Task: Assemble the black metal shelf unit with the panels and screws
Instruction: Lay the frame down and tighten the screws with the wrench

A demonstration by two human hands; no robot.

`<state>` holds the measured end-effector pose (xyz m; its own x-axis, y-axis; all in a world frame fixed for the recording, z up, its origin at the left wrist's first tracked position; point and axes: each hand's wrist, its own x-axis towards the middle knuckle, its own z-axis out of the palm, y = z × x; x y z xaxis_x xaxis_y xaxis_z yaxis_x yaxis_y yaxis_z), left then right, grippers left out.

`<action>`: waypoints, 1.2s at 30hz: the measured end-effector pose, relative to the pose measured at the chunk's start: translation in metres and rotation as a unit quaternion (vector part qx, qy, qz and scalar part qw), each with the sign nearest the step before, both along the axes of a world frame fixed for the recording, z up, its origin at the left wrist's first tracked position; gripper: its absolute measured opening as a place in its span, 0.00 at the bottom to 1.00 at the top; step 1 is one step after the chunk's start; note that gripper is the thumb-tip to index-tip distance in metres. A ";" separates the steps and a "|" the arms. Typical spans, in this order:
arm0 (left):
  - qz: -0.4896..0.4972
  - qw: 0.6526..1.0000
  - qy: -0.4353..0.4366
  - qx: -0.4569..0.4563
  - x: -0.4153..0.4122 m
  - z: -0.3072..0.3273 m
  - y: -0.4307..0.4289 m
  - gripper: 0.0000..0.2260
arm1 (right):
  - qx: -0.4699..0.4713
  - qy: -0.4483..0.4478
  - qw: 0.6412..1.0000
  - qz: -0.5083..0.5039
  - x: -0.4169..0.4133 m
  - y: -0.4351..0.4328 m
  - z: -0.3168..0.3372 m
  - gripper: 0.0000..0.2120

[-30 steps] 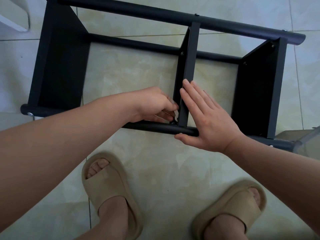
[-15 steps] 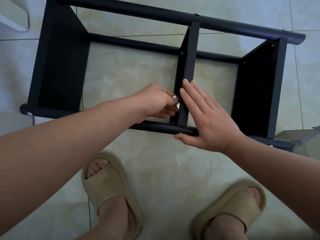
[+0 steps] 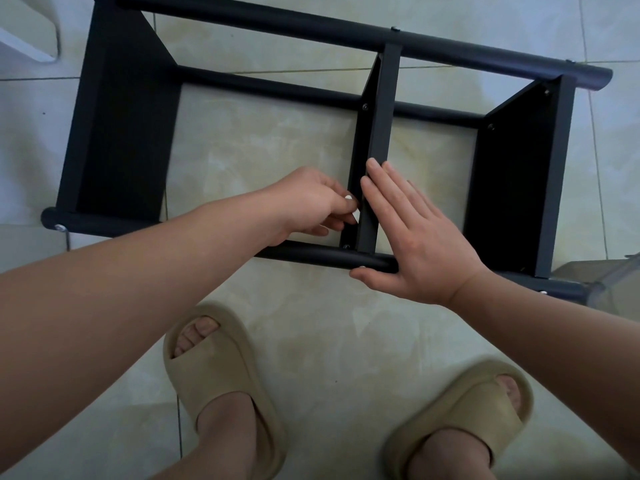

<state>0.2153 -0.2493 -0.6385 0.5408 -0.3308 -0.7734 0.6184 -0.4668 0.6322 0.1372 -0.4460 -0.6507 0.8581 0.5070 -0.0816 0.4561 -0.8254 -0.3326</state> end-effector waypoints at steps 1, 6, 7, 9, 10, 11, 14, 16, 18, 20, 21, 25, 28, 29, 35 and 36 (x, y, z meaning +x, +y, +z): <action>-0.011 1.000 -0.006 0.004 0.000 0.000 0.000 0.04 | -0.002 0.000 1.000 0.000 0.000 0.000 0.000 0.49; -0.020 1.000 -0.011 0.006 -0.002 0.000 0.000 0.04 | -0.008 0.002 1.000 0.001 0.000 0.000 0.000 0.49; -0.011 1.000 -0.005 0.002 -0.002 0.000 0.000 0.04 | -0.009 0.002 1.000 0.002 0.000 0.000 0.000 0.49; 0.005 1.000 0.007 -0.003 -0.001 0.001 0.000 0.04 | -0.009 0.002 1.000 0.002 0.000 0.000 0.000 0.49; 0.010 1.000 0.011 -0.004 -0.001 0.001 -0.001 0.04 | -0.008 0.001 1.000 0.002 0.000 0.000 0.000 0.49; 0.014 1.000 0.015 -0.005 -0.001 0.001 -0.001 0.05 | -0.008 0.001 1.000 0.003 0.000 0.000 0.000 0.49; 0.015 0.999 0.033 -0.008 -0.002 0.001 -0.002 0.05 | -0.009 0.002 1.000 0.002 0.000 0.000 0.000 0.49; 0.009 0.999 0.046 -0.006 -0.002 0.002 -0.002 0.05 | -0.008 0.000 1.000 0.001 0.000 0.000 0.000 0.49; 0.002 0.999 0.052 -0.004 -0.001 0.003 -0.001 0.06 | -0.008 -0.001 1.000 0.002 0.000 0.000 0.000 0.49; -0.007 0.999 0.052 -0.003 -0.001 0.004 -0.001 0.06 | -0.009 -0.001 1.000 0.001 0.000 0.000 0.000 0.49; -0.012 0.999 0.050 -0.002 -0.001 0.004 -0.001 0.06 | -0.010 0.000 1.000 0.001 0.000 0.000 0.000 0.49; -0.042 0.999 0.031 0.004 -0.001 0.004 0.000 0.07 | -0.011 0.000 1.000 0.002 0.000 0.000 0.000 0.49; -0.058 0.998 0.021 0.010 0.000 0.004 0.002 0.08 | -0.011 0.001 1.000 0.002 0.000 0.000 0.000 0.49; -0.062 0.998 0.018 0.010 0.000 0.004 0.002 0.08 | -0.012 0.002 1.000 0.003 0.000 0.000 0.000 0.49; -0.077 0.997 0.014 0.011 -0.002 0.006 0.005 0.08 | -0.014 0.005 1.000 0.003 0.000 0.000 0.001 0.49; -0.080 0.997 0.014 0.011 -0.002 0.006 0.006 0.08 | -0.014 0.006 1.000 0.003 0.000 0.001 0.002 0.49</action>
